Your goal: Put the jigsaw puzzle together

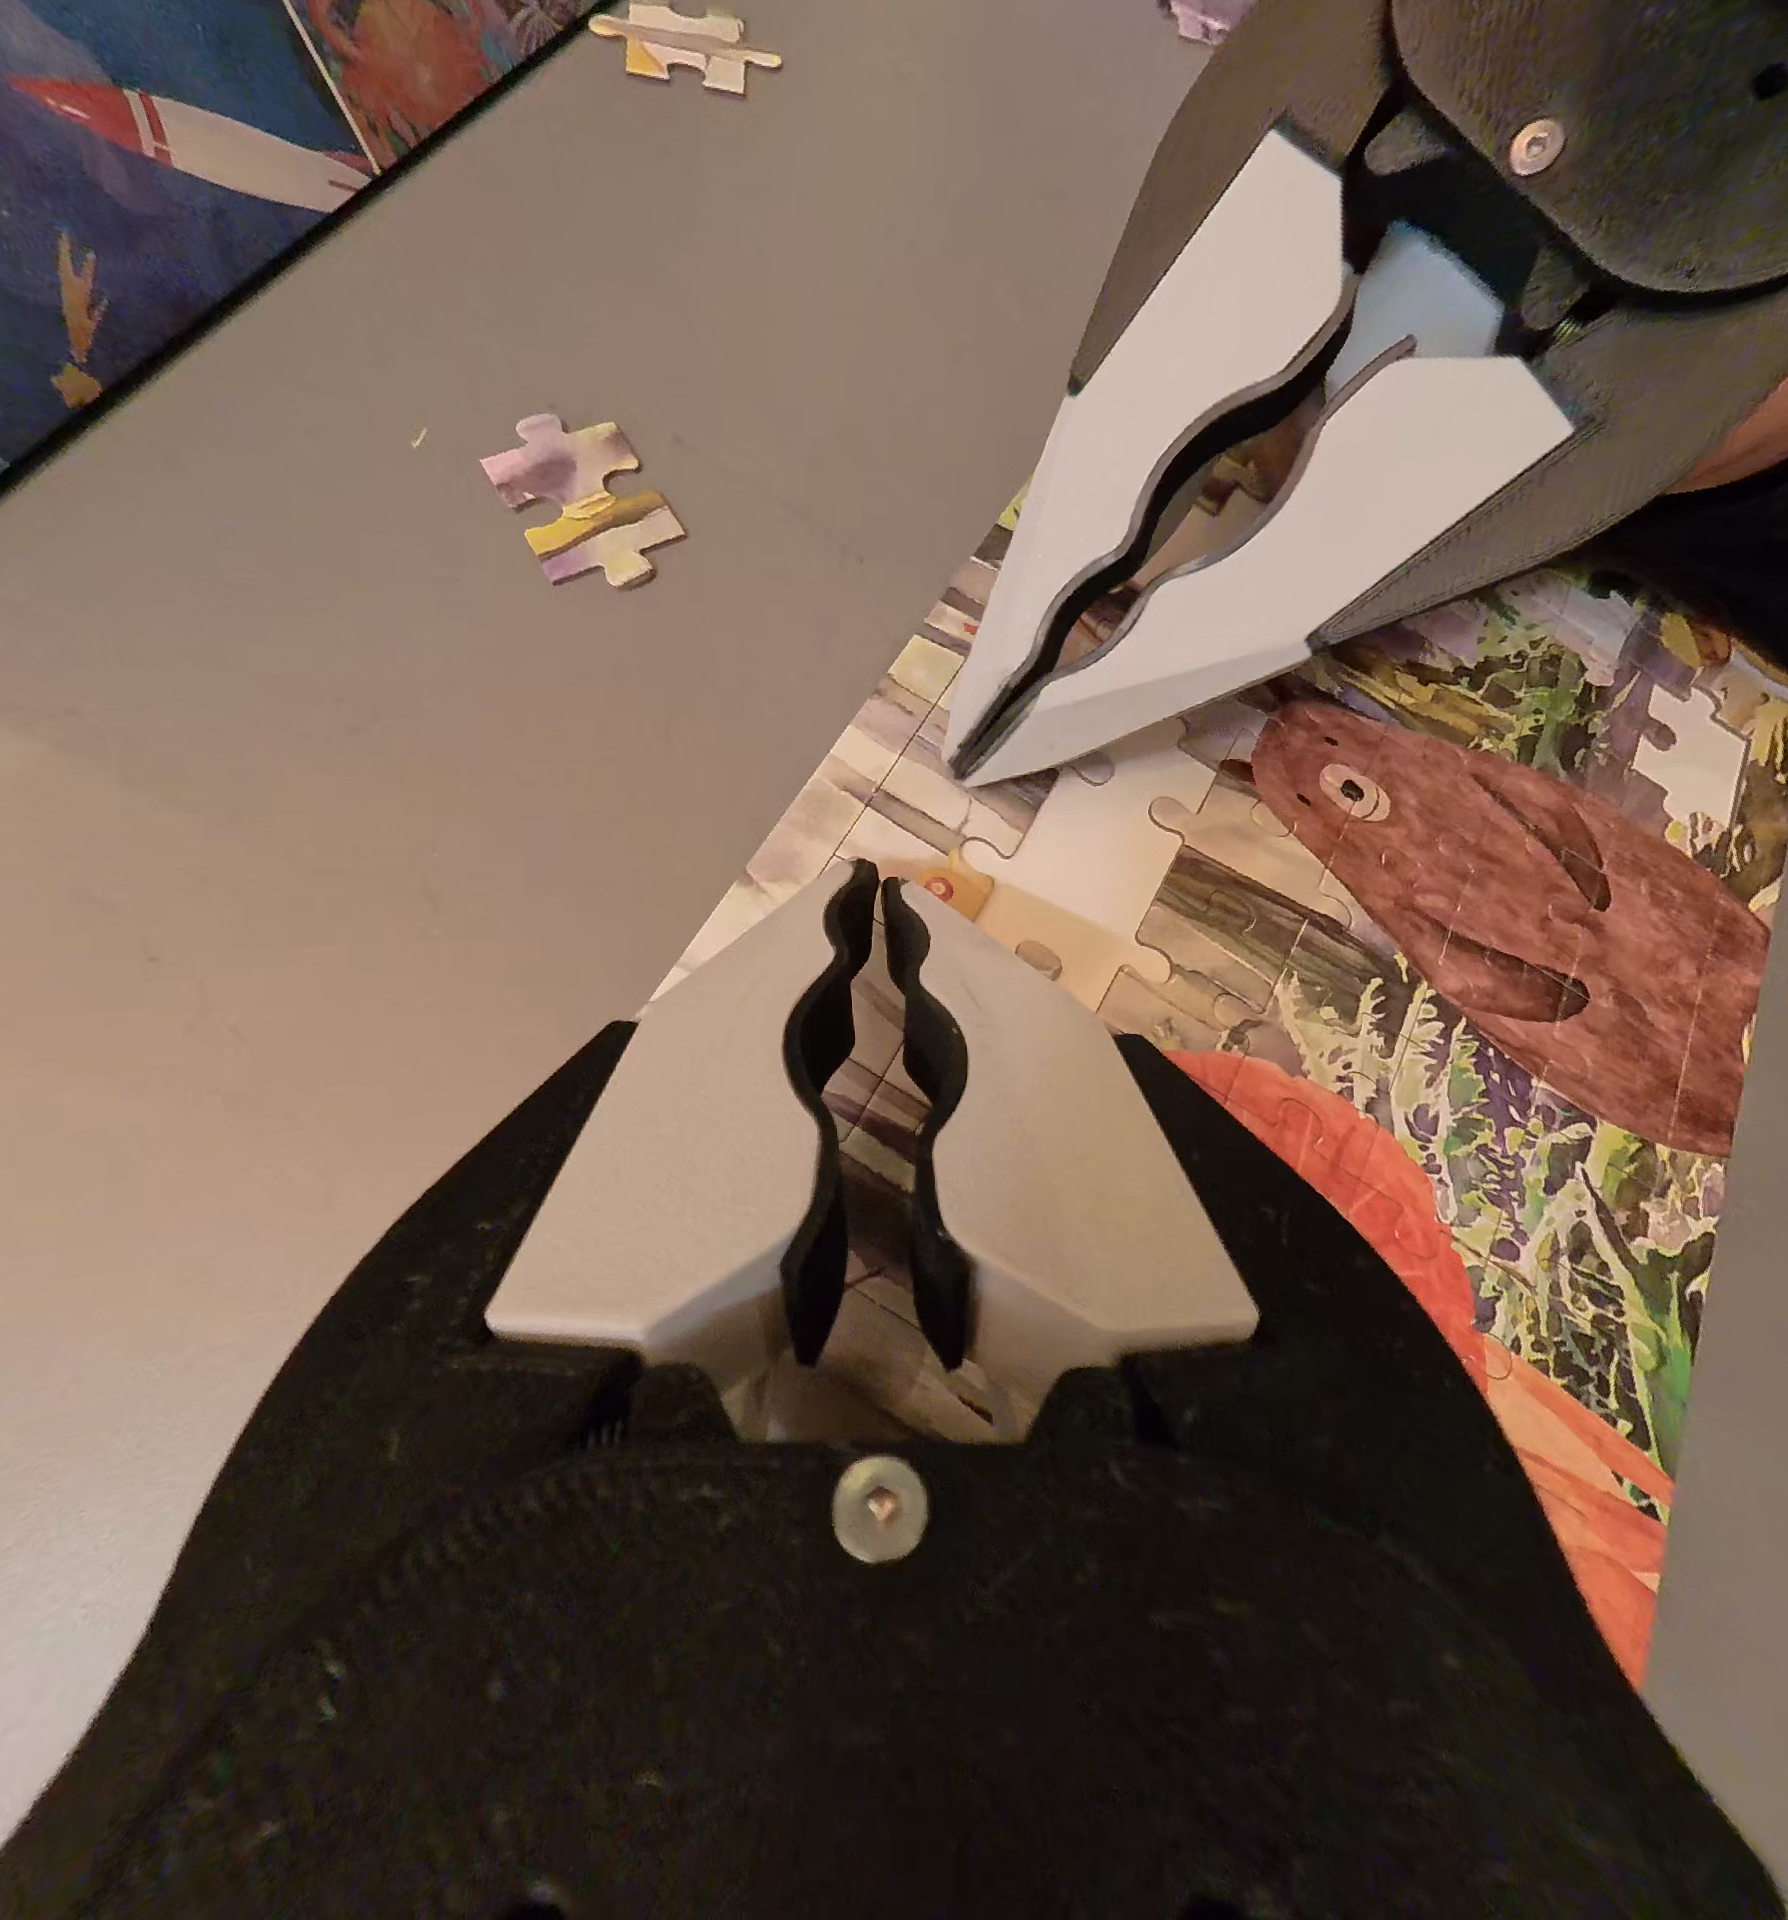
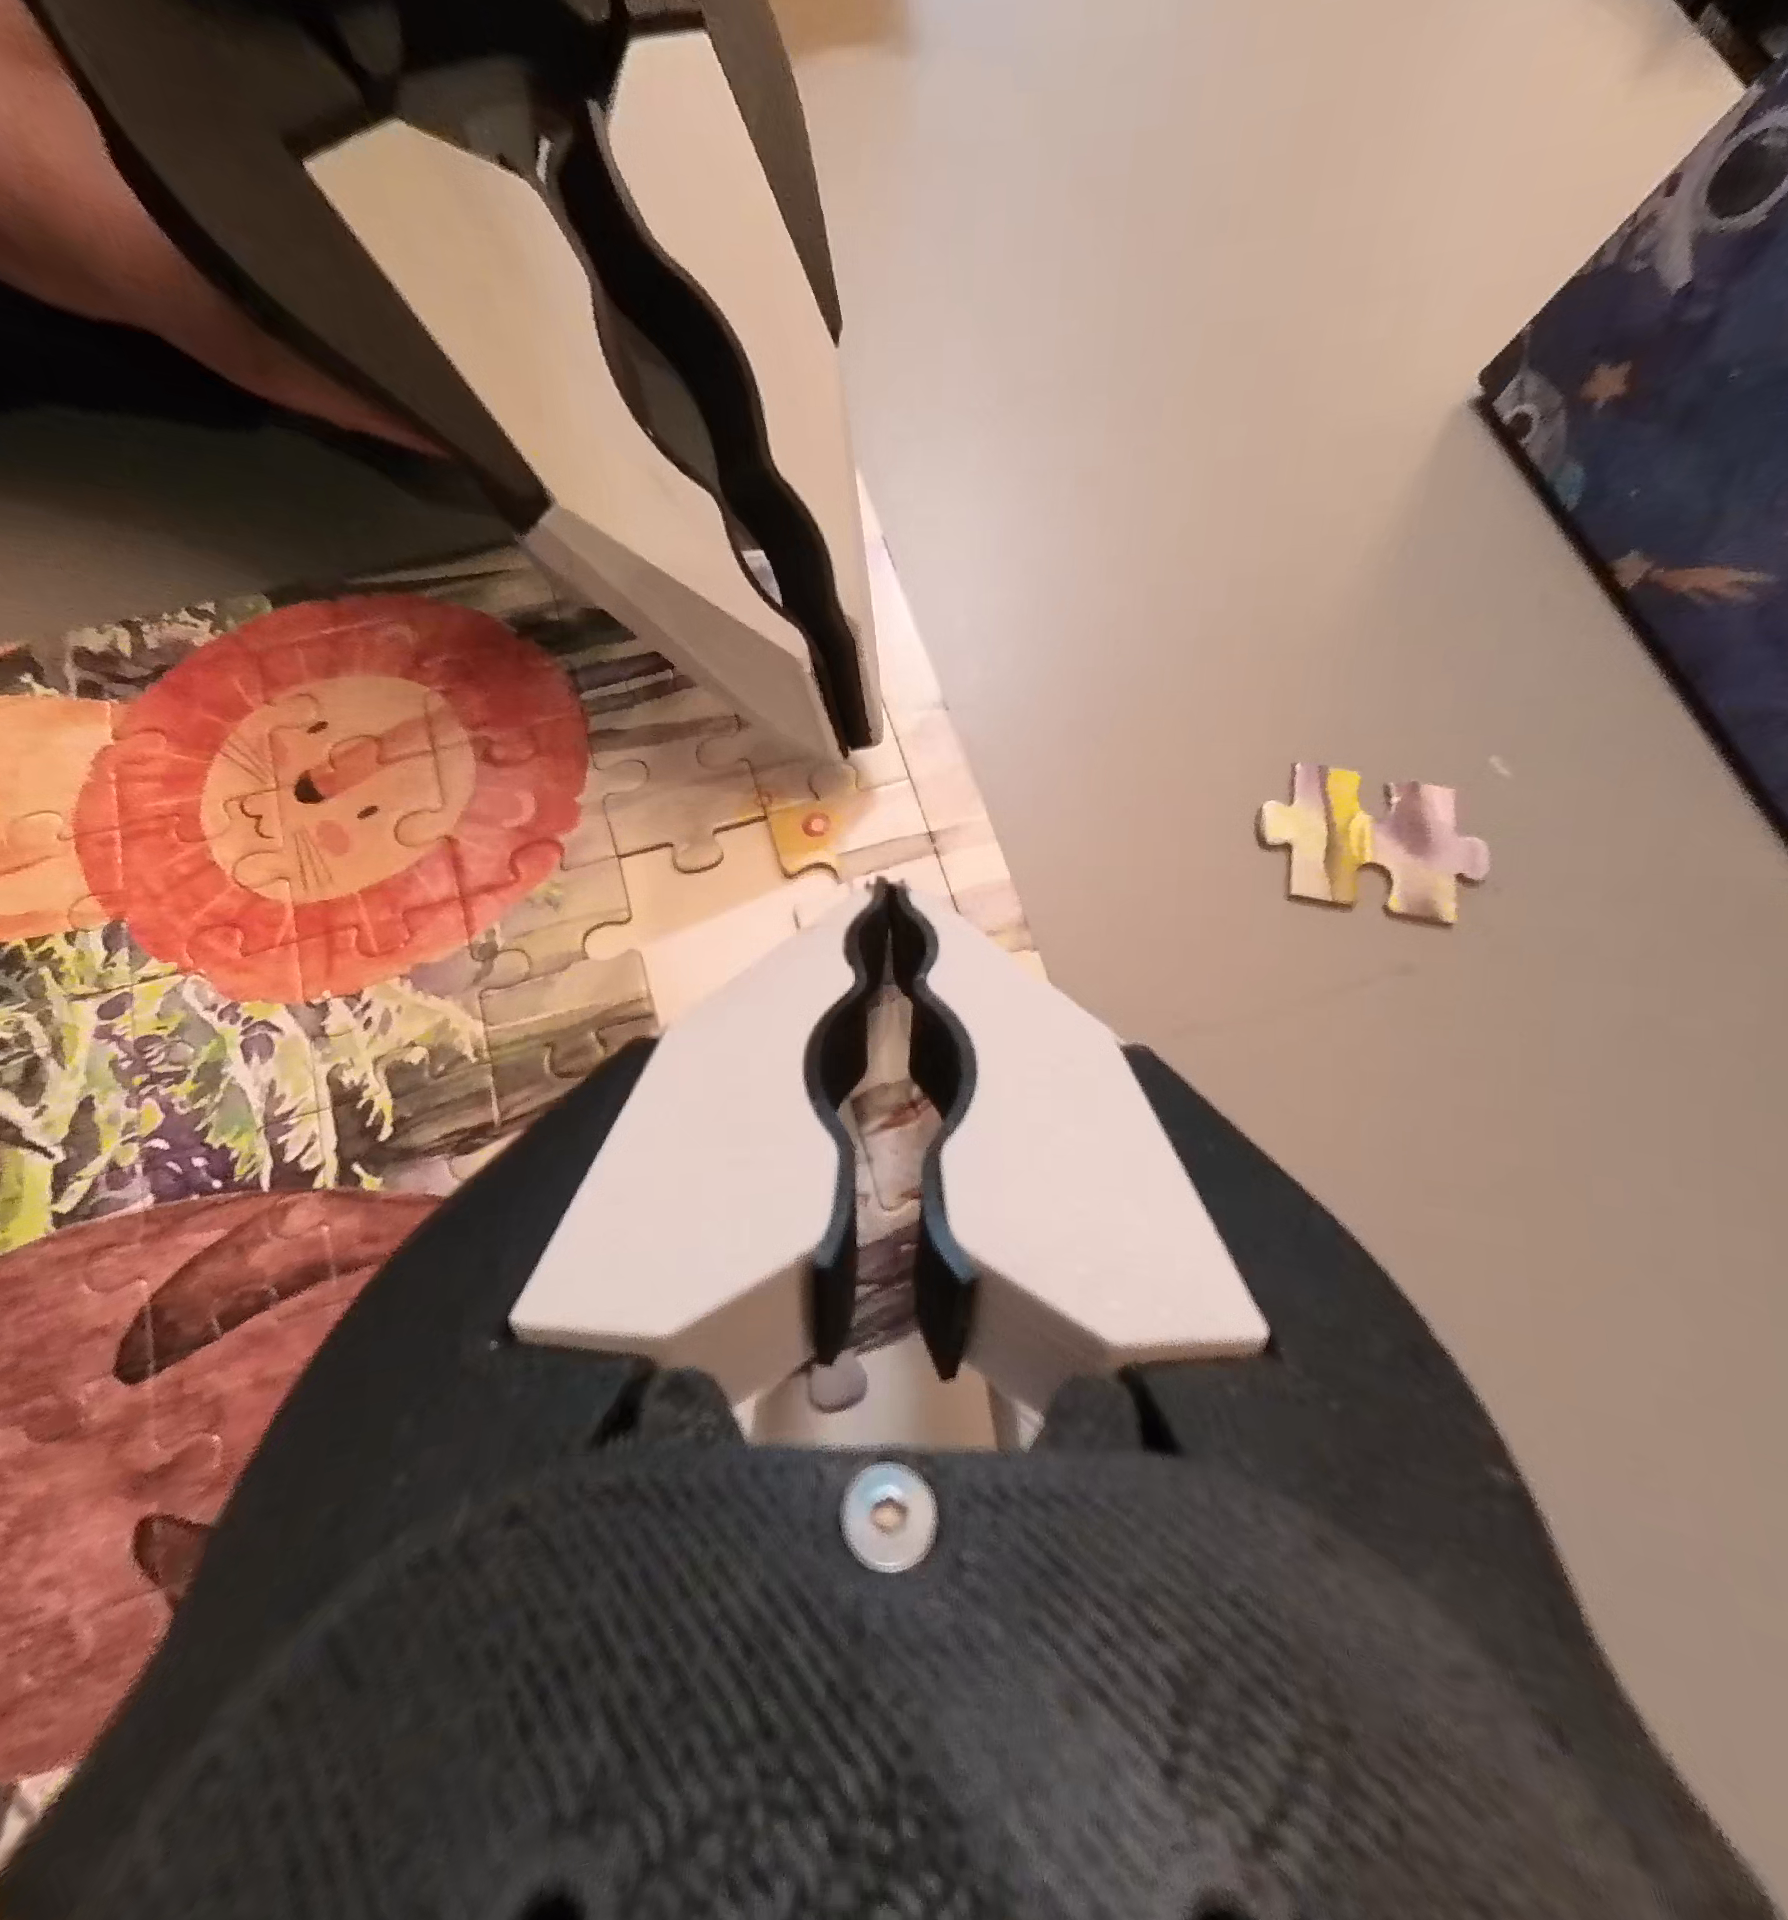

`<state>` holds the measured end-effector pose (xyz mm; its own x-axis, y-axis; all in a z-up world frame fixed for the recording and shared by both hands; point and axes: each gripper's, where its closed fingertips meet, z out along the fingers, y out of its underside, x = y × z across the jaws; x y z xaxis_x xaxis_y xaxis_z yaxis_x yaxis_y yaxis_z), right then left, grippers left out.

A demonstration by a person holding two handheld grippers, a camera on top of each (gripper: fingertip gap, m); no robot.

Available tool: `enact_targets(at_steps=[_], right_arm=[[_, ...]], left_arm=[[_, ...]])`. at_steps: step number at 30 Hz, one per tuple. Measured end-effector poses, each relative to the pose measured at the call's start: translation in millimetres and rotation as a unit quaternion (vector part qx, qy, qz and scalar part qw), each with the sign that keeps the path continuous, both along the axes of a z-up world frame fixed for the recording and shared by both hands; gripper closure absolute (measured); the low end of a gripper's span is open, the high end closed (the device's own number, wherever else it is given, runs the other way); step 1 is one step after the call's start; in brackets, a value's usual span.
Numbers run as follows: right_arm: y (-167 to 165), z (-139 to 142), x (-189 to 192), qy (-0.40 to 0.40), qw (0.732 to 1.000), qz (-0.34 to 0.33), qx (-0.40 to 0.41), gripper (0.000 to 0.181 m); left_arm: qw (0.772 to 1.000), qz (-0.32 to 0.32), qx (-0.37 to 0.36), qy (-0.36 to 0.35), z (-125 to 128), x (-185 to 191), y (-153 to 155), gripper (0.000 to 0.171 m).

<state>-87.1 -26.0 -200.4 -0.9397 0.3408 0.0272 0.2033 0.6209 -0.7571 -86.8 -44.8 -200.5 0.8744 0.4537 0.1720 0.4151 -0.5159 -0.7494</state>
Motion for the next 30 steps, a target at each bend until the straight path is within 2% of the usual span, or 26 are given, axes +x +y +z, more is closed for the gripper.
enact_targets(at_steps=[7,11,13,16,18,21,23,26,28,30], right_arm=[[0,0,2,-0.005,1.0,0.005,0.0,0.181],[2,-5,-1,0.004,1.0,-0.002,0.019,0.181],[-5,-5,10,-0.015,1.0,0.025,0.005,0.181],[-2,-5,-2,-0.001,1.0,-0.011,0.013,0.181],[-7,-6,9,-0.025,0.999,0.021,0.003,0.181],[0,-6,-5,-0.006,1.0,-0.02,0.009,0.181],[-5,-6,8,-0.041,0.999,0.015,-0.003,0.181],[9,-6,-10,-0.011,0.999,-0.036,0.023,0.181],[2,-6,8,-0.059,0.998,0.01,0.008,0.181],[10,-6,-6,-0.036,0.999,-0.03,0.015,0.181]], left_arm=[[1.0,-0.017,-0.004,0.011,0,5,4,0.171],[0.999,-0.028,-0.034,0.014,-7,8,5,0.171],[0.999,-0.027,-0.037,0.02,-7,8,5,0.171],[0.999,-0.024,-0.036,0.017,-7,7,5,0.171],[0.999,-0.023,-0.035,0.015,-8,7,5,0.171],[0.999,-0.022,-0.035,0.014,-8,7,5,0.171],[0.999,-0.021,-0.034,0.012,-8,7,5,0.171],[0.999,-0.019,-0.032,0.006,-8,7,5,0.171],[0.999,-0.017,-0.032,0.005,-8,7,5,0.171],[0.999,-0.015,-0.032,-0.001,-8,8,4,0.171]])
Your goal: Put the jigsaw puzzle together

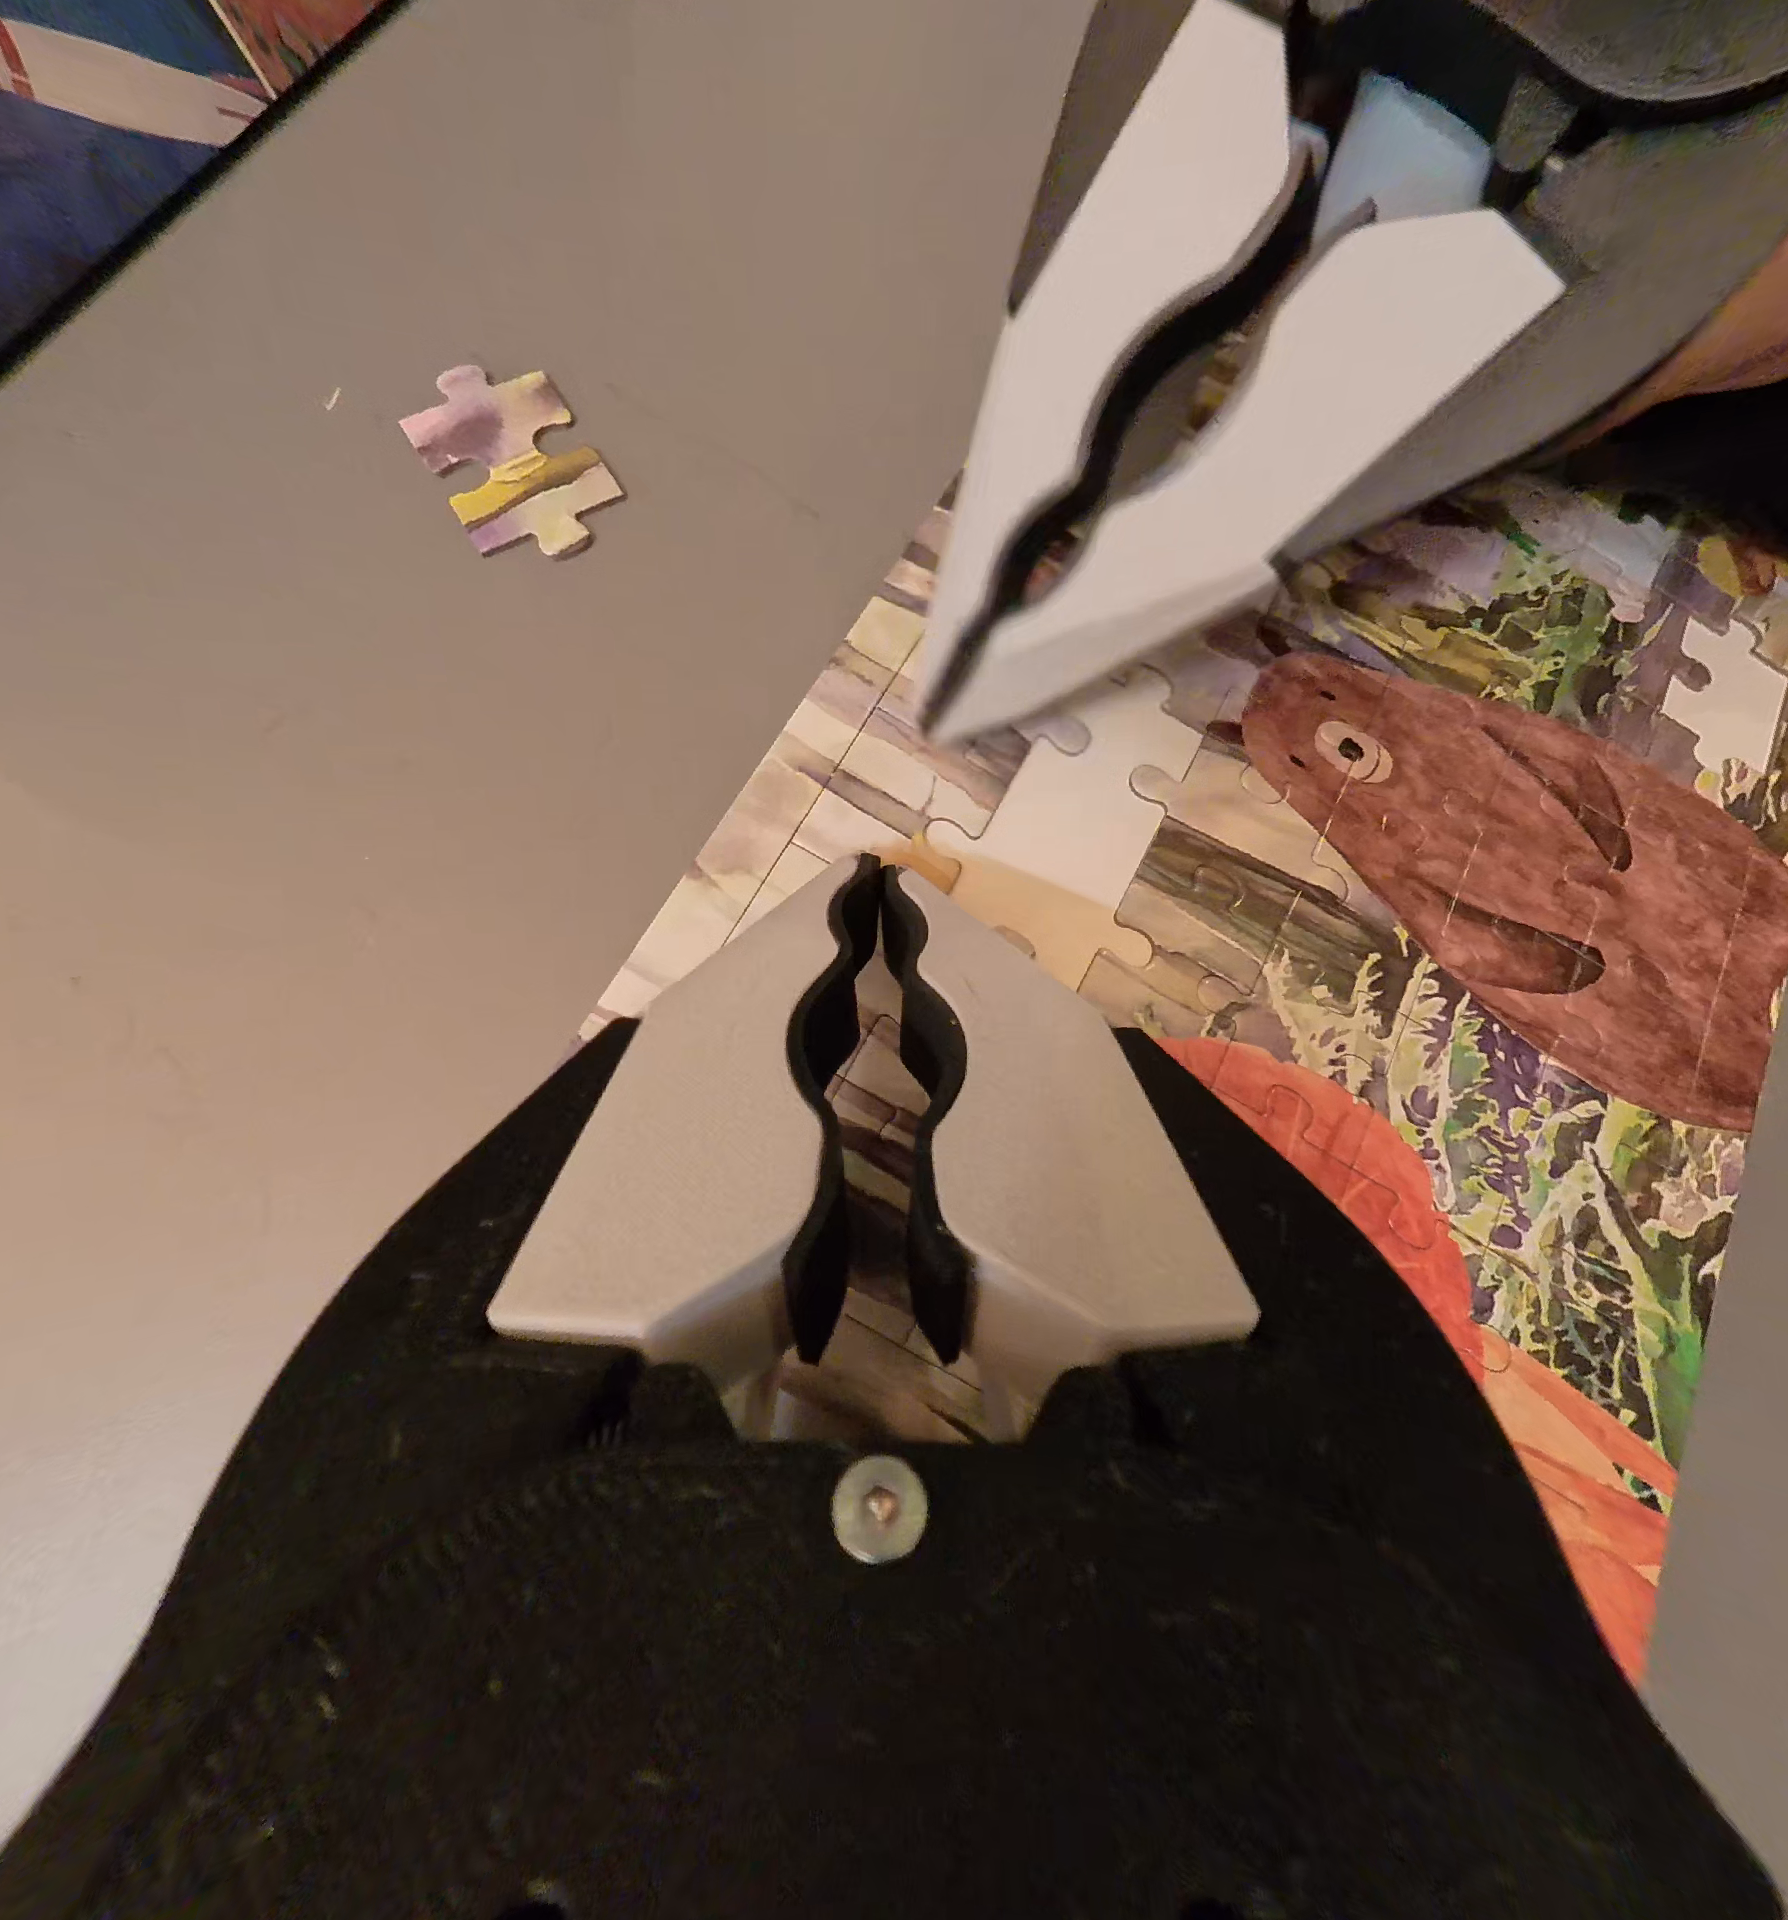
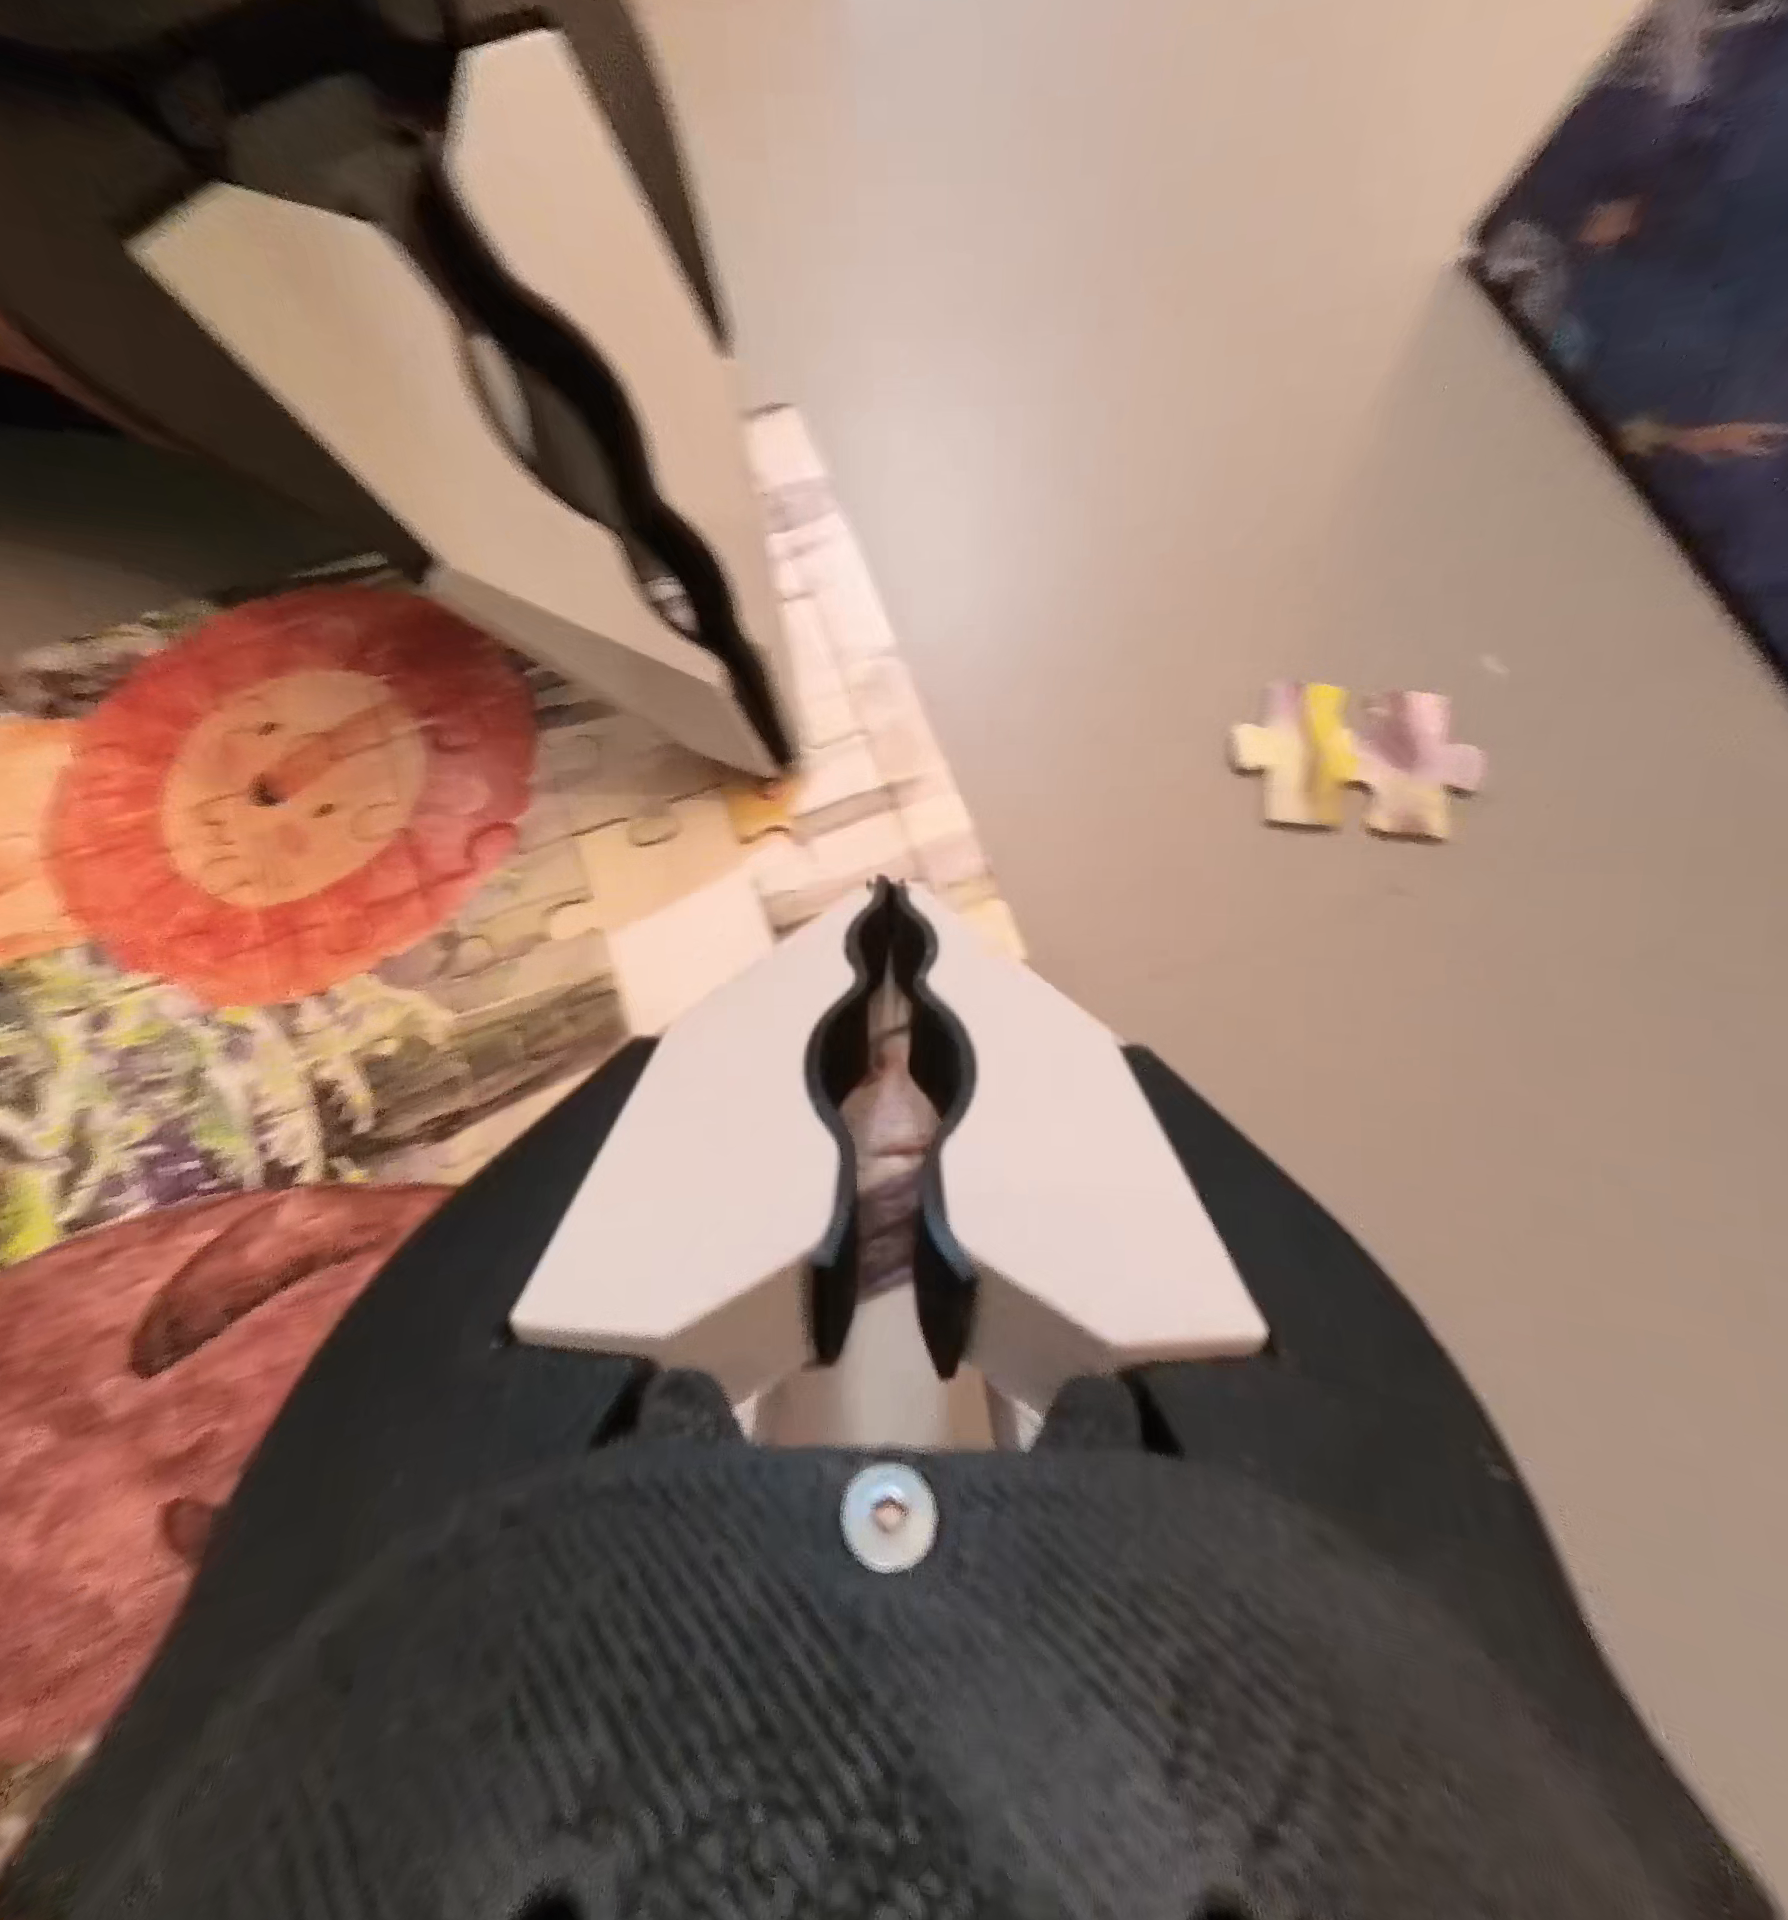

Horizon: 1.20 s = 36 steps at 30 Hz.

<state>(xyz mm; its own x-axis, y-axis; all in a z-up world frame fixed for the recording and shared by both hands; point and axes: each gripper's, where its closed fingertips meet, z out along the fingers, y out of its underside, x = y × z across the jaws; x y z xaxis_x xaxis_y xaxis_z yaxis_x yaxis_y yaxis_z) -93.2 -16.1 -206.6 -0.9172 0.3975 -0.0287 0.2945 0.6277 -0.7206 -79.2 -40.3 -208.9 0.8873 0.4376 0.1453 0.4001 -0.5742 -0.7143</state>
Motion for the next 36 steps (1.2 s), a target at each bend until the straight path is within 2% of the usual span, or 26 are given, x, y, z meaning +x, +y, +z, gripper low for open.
enact_targets(at_steps=[3,5,6,8,10,12,15,17,19,22,25,28,32,34,36], right_arm=[[-4,0,10,-0.02,0.999,0.032,-0.009,0.181],[1,0,-1,0.016,1.0,0.006,0.009,0.181],[0,0,2,0.016,1.0,0.015,0.012,0.181],[-4,0,13,-0.017,0.999,0.034,0.007,0.181],[-1,0,5,0.003,1.0,0.011,0.016,0.181],[-4,0,14,-0.02,0.999,0.029,0.014,0.181],[-1,-1,6,0.013,0.999,0.012,0.032,0.181],[-4,-1,15,-0.02,0.999,0.035,0.023,0.181],[4,-1,1,0.015,0.999,-0.001,0.038,0.181],[1,-1,12,-0.018,0.999,0.023,0.033,0.181],[7,0,-3,0.023,0.999,-0.008,0.046,0.181],[5,6,-4,0.019,1.0,-0.014,0.014,0.181],[8,30,-10,0.023,0.998,-0.03,-0.049,0.181],[5,28,-5,0.007,0.998,-0.015,-0.056,0.181],[-1,14,4,-0.012,0.999,0.009,-0.032,0.181]], left_arm=[[1.0,0.003,0.002,-0.018,0,2,-1,0.171],[1.0,0.003,0.002,-0.019,0,2,-1,0.171],[1.0,0.004,0.0,-0.017,0,2,-1,0.171],[1.0,0.005,-0.012,-0.009,0,2,-1,0.171],[1.0,0.005,-0.02,0.002,0,2,-1,0.171],[1.0,0.006,-0.023,0.008,0,2,-1,0.171],[1.0,0.009,-0.023,0.008,0,1,0,0.171],[0.999,0.01,-0.027,0.013,0,1,-1,0.171],[0.999,0.011,-0.031,0.022,0,0,-1,0.171],[0.999,0.009,-0.025,0.026,0,-1,0,0.171],[0.999,0.012,-0.027,0.038,1,-3,0,0.171],[0.997,0.022,-0.036,0.061,3,-10,-5,0.171],[0.998,0.037,0.025,0.052,25,-17,-11,0.171],[0.998,0.029,0.03,0.051,28,-15,-12,0.171],[0.999,0.012,0.016,0.037,21,-9,-10,0.171]])
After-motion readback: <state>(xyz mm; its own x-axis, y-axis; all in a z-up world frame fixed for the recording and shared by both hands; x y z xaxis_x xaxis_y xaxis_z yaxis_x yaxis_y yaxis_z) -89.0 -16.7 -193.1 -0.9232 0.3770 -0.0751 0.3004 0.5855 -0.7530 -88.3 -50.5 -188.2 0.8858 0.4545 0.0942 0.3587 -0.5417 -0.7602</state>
